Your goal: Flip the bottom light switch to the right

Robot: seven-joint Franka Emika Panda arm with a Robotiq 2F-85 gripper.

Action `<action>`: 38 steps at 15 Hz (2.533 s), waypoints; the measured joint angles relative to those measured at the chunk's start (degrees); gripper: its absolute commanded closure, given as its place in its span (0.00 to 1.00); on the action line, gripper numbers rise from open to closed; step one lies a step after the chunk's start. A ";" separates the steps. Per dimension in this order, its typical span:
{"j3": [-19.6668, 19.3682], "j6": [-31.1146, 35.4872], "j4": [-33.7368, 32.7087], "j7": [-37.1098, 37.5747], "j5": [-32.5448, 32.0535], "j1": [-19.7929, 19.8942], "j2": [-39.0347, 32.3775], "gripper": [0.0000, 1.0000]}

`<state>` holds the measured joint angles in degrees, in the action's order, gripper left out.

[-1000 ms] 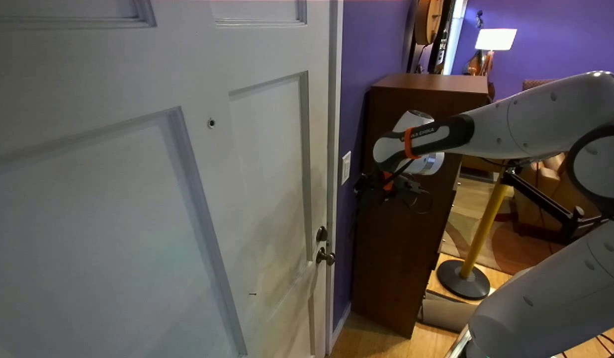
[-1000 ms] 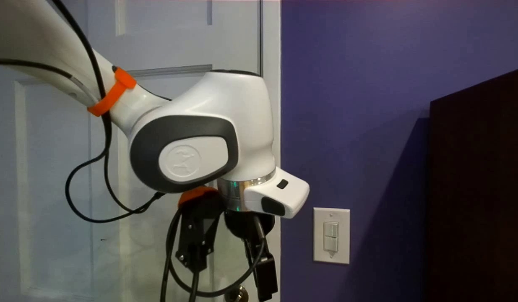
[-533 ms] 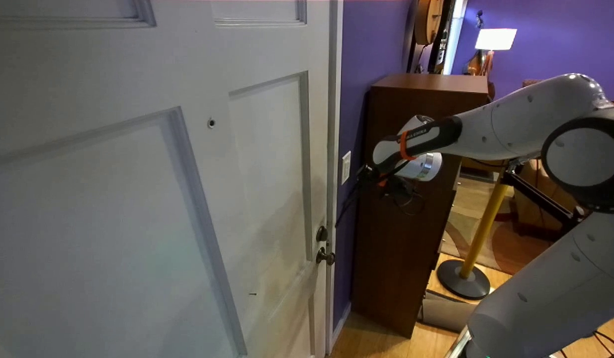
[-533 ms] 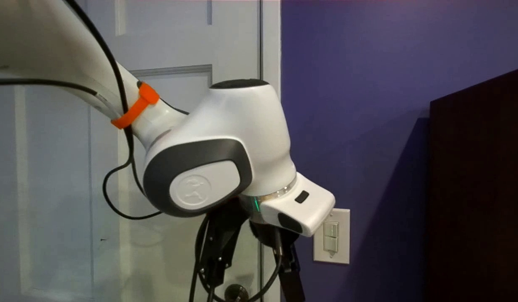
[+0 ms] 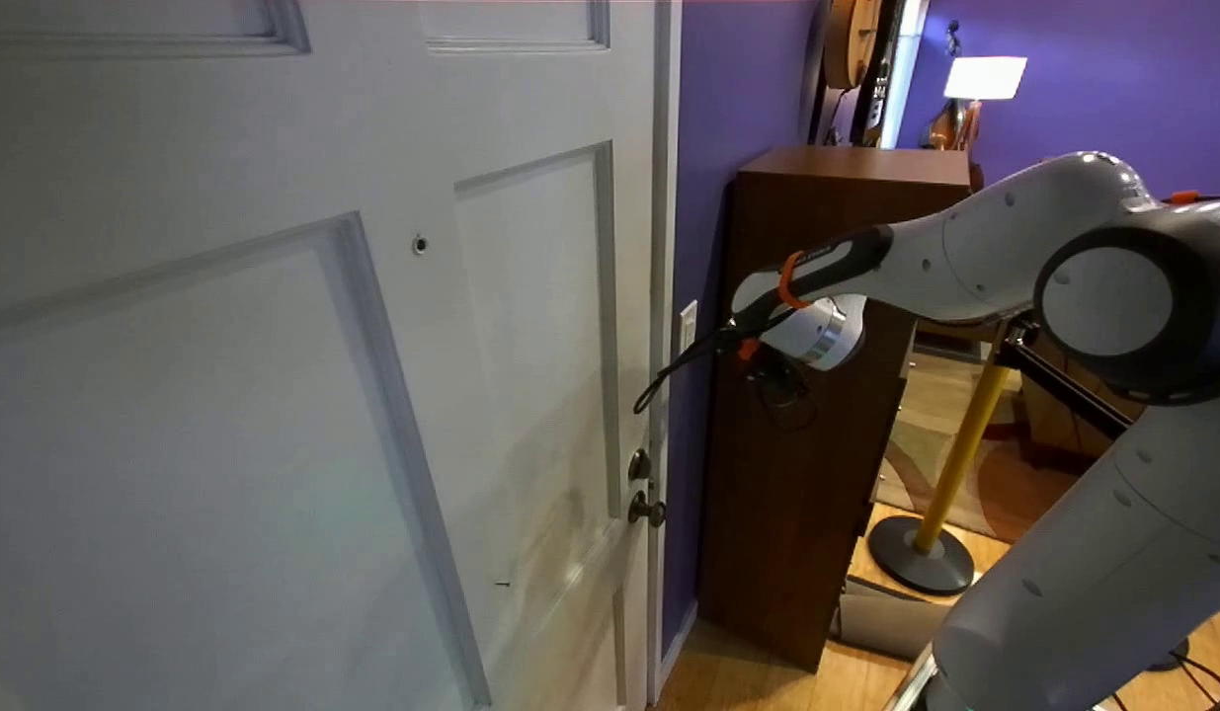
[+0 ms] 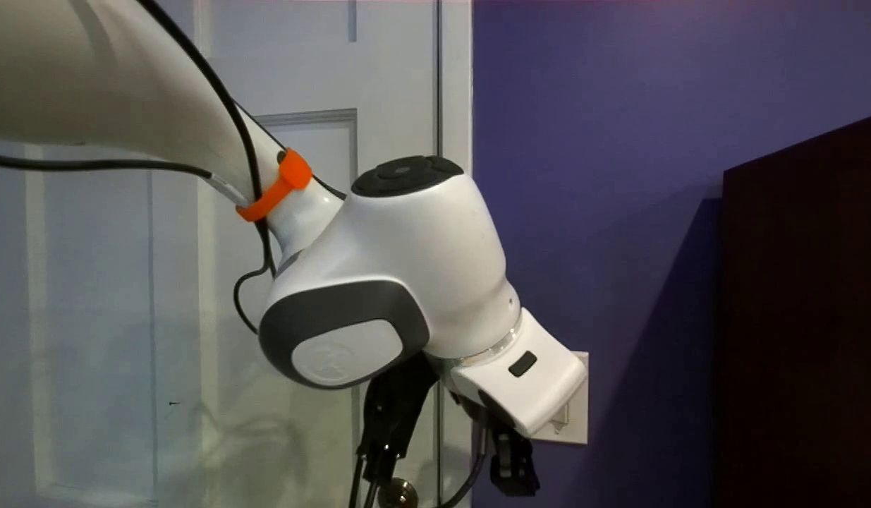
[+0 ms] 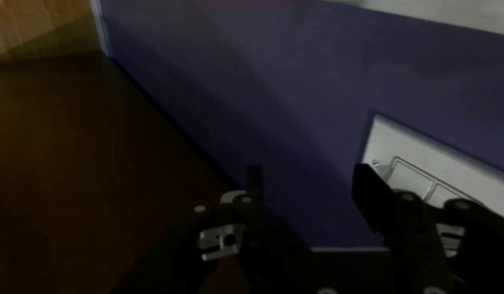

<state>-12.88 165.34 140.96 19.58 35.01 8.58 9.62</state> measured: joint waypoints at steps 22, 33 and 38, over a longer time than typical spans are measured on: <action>-4.56 -3.09 -10.59 -34.11 37.55 -5.69 -8.33 1.00; -5.21 -6.37 -13.75 -38.11 41.00 -5.34 -11.49 1.00; -5.23 -8.85 -14.06 -38.17 40.64 -5.25 -11.54 1.00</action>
<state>-18.11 156.48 126.90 -18.60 75.66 3.32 -1.91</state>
